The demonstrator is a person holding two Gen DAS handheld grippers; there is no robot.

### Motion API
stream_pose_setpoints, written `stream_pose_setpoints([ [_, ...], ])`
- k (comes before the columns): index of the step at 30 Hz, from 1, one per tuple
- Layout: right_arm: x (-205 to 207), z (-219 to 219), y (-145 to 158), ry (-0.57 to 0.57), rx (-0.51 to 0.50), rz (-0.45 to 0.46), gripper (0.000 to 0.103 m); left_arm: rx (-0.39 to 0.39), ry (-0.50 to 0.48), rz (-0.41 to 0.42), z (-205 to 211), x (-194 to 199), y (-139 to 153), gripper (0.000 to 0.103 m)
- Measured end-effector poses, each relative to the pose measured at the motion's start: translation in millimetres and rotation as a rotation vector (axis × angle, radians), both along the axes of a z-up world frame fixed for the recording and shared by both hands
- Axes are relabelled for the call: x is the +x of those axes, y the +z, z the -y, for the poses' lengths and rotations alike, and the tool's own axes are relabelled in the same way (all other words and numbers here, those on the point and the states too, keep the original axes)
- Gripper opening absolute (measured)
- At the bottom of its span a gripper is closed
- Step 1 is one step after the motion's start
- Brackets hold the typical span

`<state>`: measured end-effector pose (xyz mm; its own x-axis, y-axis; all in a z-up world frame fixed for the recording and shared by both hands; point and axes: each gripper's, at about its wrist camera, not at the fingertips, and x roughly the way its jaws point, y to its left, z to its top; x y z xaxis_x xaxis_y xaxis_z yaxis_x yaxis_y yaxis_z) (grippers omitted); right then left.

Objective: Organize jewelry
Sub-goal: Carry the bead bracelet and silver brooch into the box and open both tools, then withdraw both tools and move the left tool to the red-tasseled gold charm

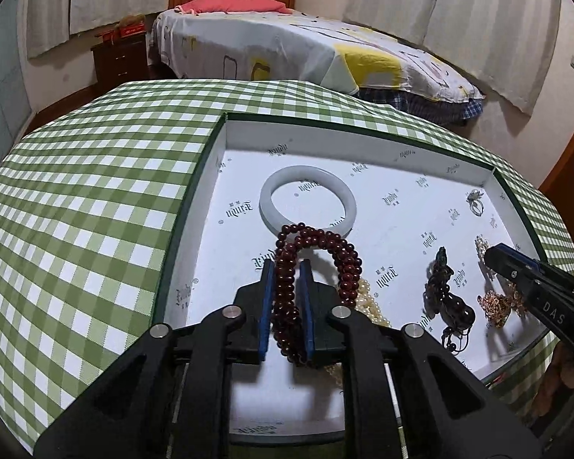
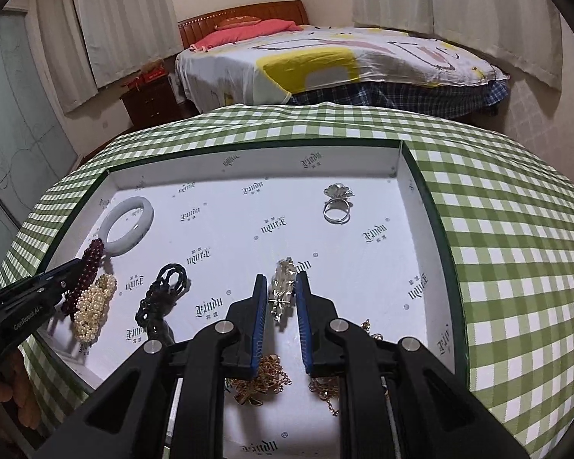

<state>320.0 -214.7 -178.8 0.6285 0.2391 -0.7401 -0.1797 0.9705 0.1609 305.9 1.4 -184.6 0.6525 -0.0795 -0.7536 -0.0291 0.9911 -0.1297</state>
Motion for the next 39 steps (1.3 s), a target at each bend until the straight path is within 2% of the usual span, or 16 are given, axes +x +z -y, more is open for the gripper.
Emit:
stream_pose_setpoints([
  [1, 0, 0, 0, -0.002, 0.001, 0.001, 0.018, 0.005, -0.003, 0.001, 1, 0, 0, 0.019],
  [3, 0, 0, 1, -0.007, 0.0, 0.007, 0.027, 0.016, -0.013, 0.012, 5, 0, 2, 0.027],
  [10, -6, 1, 5, -0.012, -0.01, 0.038, 0.029, 0.05, -0.018, 0.054, 12, -9, 7, 0.049],
  [20, -26, 4, 17, -0.025, -0.005, 0.085, 0.029, 0.029, 0.016, 0.08, 6, -33, 17, 0.052],
  [23, -33, 5, 20, -0.029, -0.001, 0.092, 0.029, 0.031, 0.017, 0.096, 8, -41, 22, 0.057],
  [31, -60, 10, 30, -0.042, -0.009, 0.118, 0.029, 0.015, 0.016, 0.139, 15, -76, 37, 0.057],
  [39, -94, 18, 32, -0.061, -0.047, 0.136, 0.029, 0.017, -0.004, 0.139, 31, -113, 37, 0.057],
])
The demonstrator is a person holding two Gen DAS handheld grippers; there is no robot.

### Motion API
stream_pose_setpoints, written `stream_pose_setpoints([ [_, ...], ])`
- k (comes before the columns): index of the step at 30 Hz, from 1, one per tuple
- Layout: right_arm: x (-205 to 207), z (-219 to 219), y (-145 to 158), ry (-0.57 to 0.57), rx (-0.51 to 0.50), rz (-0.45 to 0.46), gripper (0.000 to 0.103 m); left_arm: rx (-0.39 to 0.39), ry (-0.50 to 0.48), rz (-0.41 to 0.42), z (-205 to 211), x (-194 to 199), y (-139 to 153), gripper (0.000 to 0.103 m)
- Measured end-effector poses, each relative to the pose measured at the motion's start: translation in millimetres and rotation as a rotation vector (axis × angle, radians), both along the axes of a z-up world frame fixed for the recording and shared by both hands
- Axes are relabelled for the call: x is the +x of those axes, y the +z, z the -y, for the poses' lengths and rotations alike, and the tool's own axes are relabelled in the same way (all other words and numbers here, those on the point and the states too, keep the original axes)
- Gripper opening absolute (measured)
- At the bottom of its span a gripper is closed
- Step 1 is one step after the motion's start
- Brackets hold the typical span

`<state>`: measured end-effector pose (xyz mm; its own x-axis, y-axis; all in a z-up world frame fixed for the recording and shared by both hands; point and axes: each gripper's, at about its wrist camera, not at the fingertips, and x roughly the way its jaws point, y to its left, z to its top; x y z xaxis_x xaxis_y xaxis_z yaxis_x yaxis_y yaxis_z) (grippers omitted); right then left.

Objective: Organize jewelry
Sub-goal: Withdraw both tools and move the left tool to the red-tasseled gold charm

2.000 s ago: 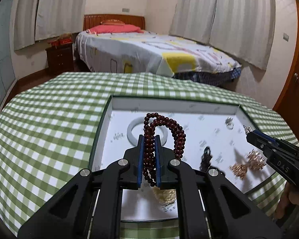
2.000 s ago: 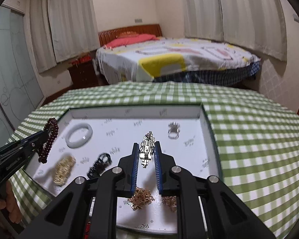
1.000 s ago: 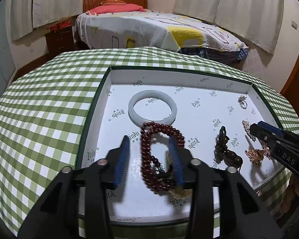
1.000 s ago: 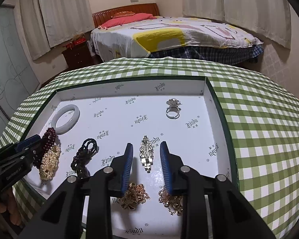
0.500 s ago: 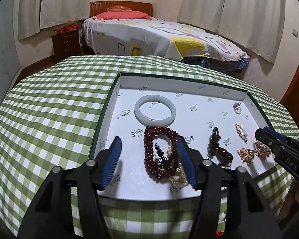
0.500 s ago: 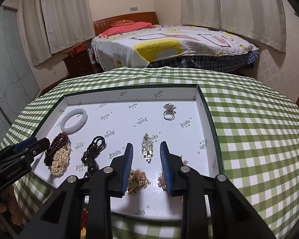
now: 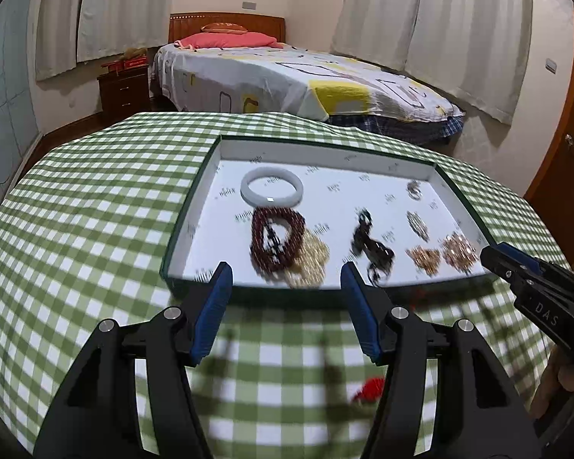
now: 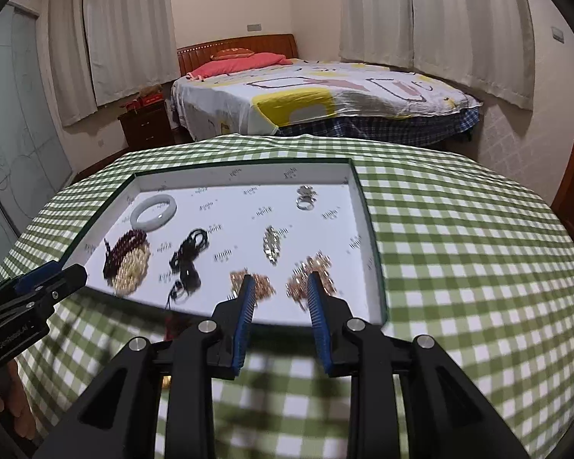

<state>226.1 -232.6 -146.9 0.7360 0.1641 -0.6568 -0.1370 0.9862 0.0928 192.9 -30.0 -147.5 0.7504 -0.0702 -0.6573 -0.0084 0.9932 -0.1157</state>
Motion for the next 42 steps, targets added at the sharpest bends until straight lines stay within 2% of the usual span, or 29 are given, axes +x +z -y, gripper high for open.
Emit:
stream_pose_setpoints([
  [7, -23, 17, -6, -0.033, 0.006, -0.019, 0.029, -0.009, -0.017, -0.026, 10, -24, -9, 0.057],
  [16, -45, 41, -15, -0.089, 0.011, -0.033, 0.029, 0.031, -0.073, -0.045, 38, -41, -15, 0.057],
  [31, -61, 60, -19, -0.125, 0.052, -0.031, 0.029, 0.073, -0.123, -0.123, 65, -35, -41, 0.057],
  [36, -60, 58, -22, -0.12, 0.05, -0.039, 0.029, 0.088, -0.158, -0.111, 66, -35, -41, 0.029],
  [39, -59, 57, -24, -0.119, 0.047, -0.043, 0.029, 0.086, -0.169, -0.099, 63, -37, -42, 0.016],
  [42, -58, 55, -25, -0.116, 0.044, -0.045, 0.029, 0.068, -0.172, -0.097, 59, -37, -42, 0.01],
])
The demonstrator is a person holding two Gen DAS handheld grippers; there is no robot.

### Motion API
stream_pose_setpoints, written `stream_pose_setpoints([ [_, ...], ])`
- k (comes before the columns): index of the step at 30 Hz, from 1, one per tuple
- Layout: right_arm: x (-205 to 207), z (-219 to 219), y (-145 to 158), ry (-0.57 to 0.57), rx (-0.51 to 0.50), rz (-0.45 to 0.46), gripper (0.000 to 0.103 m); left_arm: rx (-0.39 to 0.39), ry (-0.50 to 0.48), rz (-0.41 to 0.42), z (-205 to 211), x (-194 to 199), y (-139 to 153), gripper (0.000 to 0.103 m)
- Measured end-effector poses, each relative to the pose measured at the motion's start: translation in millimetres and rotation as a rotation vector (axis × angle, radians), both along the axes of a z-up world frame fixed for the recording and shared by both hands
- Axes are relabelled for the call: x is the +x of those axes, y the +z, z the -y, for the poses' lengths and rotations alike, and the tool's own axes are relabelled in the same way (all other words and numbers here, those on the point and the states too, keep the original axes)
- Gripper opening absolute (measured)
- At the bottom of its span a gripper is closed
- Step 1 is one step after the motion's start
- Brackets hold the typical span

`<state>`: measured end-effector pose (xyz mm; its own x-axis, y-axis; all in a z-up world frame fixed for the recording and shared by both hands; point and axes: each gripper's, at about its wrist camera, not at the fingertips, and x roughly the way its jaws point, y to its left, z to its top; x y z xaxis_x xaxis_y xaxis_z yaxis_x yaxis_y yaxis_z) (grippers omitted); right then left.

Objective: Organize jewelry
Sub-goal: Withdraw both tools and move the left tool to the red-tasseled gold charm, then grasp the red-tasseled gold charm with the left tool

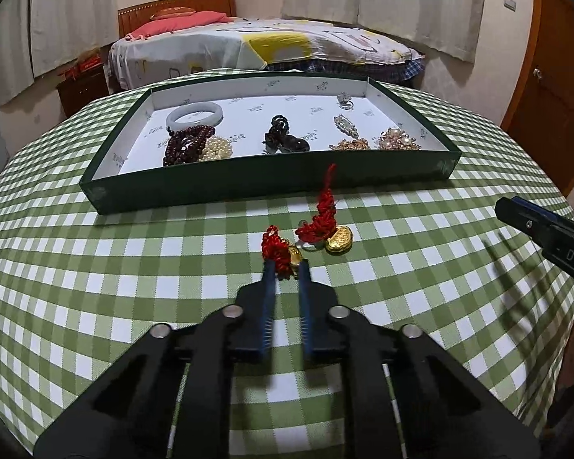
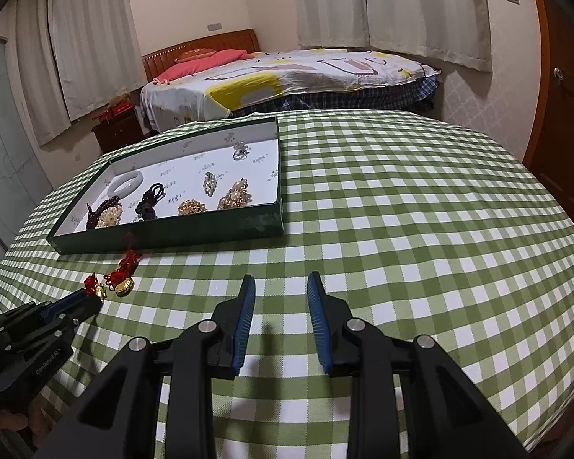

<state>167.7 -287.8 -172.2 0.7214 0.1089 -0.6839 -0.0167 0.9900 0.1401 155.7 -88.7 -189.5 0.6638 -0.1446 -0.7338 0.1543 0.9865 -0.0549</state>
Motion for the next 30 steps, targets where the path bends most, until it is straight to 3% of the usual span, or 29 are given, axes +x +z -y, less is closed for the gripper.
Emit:
stream_pose_setpoints([
  [7, 1, -2, -1, 0.003, -0.002, -0.004, 0.029, -0.018, 0.01, -0.012, -4, 2, 2, 0.009],
  [12, 2, -2, -4, 0.004, 0.003, -0.01, 0.029, -0.021, 0.029, -0.006, -4, 5, 6, 0.031],
  [16, 2, -2, -5, 0.003, 0.006, -0.012, 0.029, -0.017, 0.035, -0.006, -3, 11, 7, 0.034],
  [20, 3, -2, -5, 0.003, 0.004, -0.014, 0.029, -0.019, 0.034, -0.026, -3, 17, 3, 0.034],
  [27, 4, -4, -8, 0.005, 0.002, -0.02, 0.029, 0.0, 0.014, -0.006, -8, 15, 1, 0.014],
  [30, 4, -8, -7, 0.016, -0.002, -0.021, 0.029, -0.007, 0.007, -0.006, -13, 16, 1, 0.014],
])
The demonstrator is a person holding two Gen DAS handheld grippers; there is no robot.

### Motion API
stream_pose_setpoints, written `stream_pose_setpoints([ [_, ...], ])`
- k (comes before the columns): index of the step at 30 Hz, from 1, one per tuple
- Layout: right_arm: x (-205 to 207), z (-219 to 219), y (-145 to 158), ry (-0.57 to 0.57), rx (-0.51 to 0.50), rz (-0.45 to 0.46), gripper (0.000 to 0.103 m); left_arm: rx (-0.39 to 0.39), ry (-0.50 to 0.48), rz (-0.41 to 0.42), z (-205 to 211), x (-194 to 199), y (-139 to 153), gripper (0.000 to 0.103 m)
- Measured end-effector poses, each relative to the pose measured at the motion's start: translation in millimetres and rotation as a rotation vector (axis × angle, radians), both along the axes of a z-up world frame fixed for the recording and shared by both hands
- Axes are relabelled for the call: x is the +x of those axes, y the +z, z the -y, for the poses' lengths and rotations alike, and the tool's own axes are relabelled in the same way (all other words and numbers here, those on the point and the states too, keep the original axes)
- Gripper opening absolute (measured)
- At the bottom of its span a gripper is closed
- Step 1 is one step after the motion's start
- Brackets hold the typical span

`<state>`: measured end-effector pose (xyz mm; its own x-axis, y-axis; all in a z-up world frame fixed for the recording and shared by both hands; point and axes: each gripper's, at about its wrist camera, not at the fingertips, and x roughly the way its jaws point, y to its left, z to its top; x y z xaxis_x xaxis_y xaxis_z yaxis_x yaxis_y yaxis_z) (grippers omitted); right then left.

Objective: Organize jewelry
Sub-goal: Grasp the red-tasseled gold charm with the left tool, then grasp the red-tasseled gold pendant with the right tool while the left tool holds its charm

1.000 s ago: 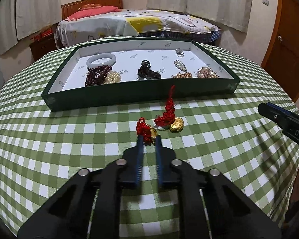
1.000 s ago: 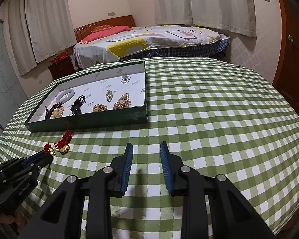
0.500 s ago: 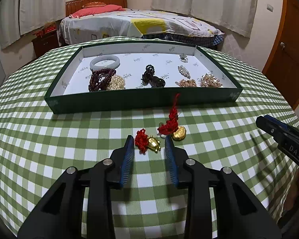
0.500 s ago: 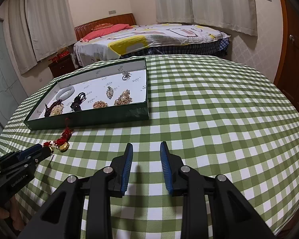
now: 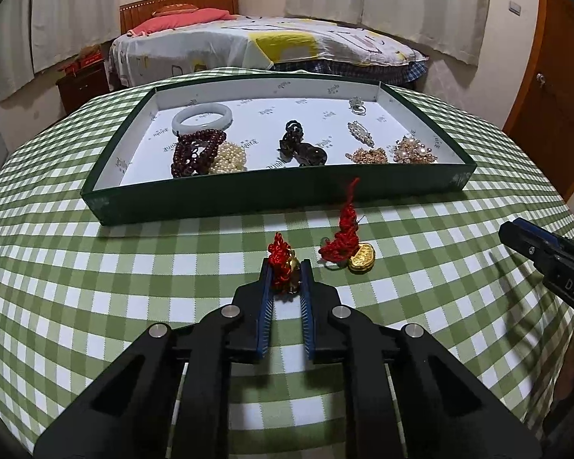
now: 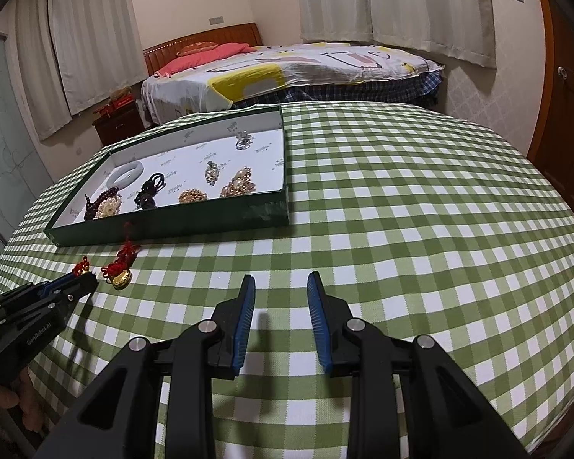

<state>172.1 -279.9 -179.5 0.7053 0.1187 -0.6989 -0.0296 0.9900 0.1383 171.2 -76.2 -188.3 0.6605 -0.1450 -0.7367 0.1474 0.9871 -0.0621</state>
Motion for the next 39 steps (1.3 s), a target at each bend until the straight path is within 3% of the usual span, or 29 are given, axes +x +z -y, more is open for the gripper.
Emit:
stream_pose_setpoints([
  [13, 5, -27, 3, 0.067, -0.028, 0.003, 0.029, -0.024, 0.024, 0.021, -22, -6, 6, 0.014],
  [34, 27, -112, 6, 0.266, -0.023, -0.015, 0.029, -0.005, 0.194, 0.032, -99, -10, 13, 0.014],
  [39, 35, -124, 1, 0.287, -0.031, -0.042, 0.039, -0.016, 0.211, 0.03, -106, -9, 13, 0.014],
])
